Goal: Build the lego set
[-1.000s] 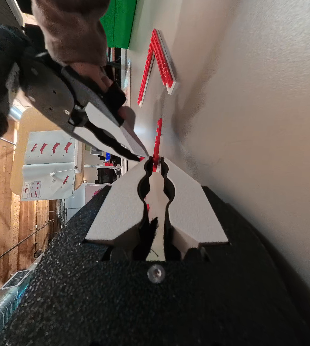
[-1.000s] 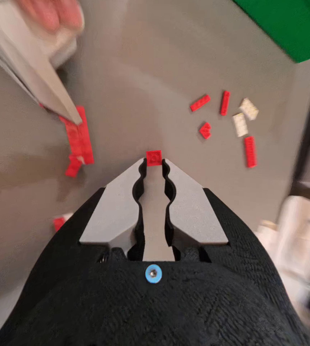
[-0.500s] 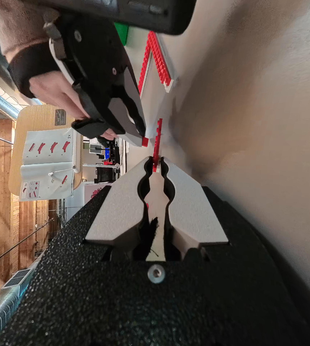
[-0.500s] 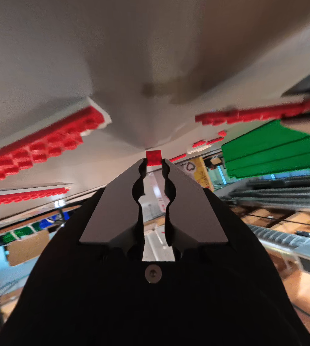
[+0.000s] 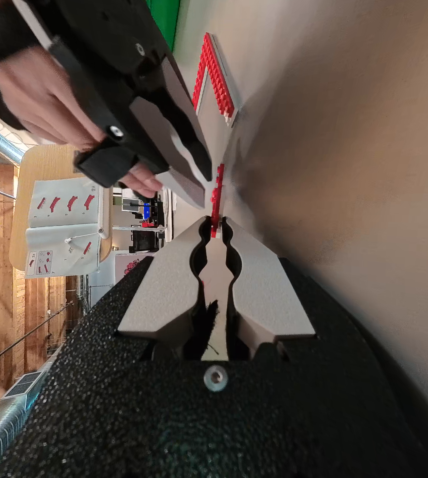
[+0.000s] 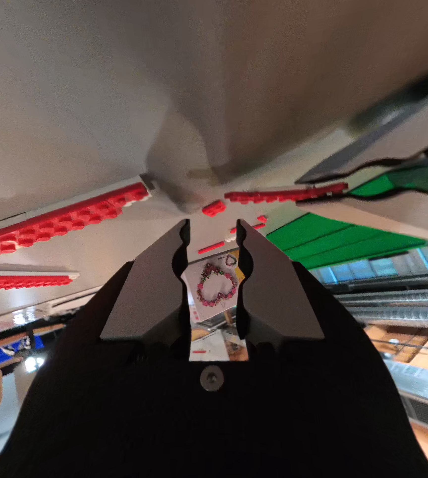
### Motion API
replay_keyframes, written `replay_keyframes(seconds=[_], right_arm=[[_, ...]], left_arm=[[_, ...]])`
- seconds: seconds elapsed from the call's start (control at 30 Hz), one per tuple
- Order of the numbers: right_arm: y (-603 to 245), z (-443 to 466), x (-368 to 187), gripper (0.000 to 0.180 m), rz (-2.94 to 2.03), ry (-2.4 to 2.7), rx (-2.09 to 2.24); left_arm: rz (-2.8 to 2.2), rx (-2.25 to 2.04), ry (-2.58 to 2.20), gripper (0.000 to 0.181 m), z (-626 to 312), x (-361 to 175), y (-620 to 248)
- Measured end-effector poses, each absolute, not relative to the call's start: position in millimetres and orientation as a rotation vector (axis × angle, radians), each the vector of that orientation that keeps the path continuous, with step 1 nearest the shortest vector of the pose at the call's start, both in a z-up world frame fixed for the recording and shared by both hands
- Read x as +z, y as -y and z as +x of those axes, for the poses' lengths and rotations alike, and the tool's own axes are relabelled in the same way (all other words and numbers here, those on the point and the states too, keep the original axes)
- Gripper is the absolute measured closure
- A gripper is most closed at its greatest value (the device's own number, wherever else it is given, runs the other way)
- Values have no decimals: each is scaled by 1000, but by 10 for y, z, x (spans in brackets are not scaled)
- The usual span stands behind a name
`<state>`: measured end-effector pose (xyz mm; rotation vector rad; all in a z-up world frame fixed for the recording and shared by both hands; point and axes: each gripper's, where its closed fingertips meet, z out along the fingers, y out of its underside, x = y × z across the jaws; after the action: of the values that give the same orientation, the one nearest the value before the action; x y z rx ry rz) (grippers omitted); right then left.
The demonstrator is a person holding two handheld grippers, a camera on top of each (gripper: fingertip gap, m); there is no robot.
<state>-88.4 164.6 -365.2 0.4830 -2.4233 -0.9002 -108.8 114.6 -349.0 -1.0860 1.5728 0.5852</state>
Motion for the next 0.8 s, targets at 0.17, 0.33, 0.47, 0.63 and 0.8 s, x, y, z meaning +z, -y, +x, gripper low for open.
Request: replay_keyframes(seconds=[0.17,0.33,0.47,0.63,0.8], right_arm=[[-1745,-867,-3444,157,-312,2382,-598],[-1741,-932,-3404,149,-1698,1785,273],[-1657,-938,-3575,149,-2077,1496,610],[-1662,-956,-3686,148,-2158,1416,629],[-1646,-914,-3725,162,-2116,1499,495]], left_arm=[[-1082,588,-1572,174,-1087,-3485,-1144],[-1075,605,-1584,175,-1087,-3498,-1145],[-1061,622,-1585,174,-1082,-3487,-1144],[-1050,644,-1592,174,-1085,-3489,-1149],[-1049,643,-1584,175,-1085,-3476,-1152]])
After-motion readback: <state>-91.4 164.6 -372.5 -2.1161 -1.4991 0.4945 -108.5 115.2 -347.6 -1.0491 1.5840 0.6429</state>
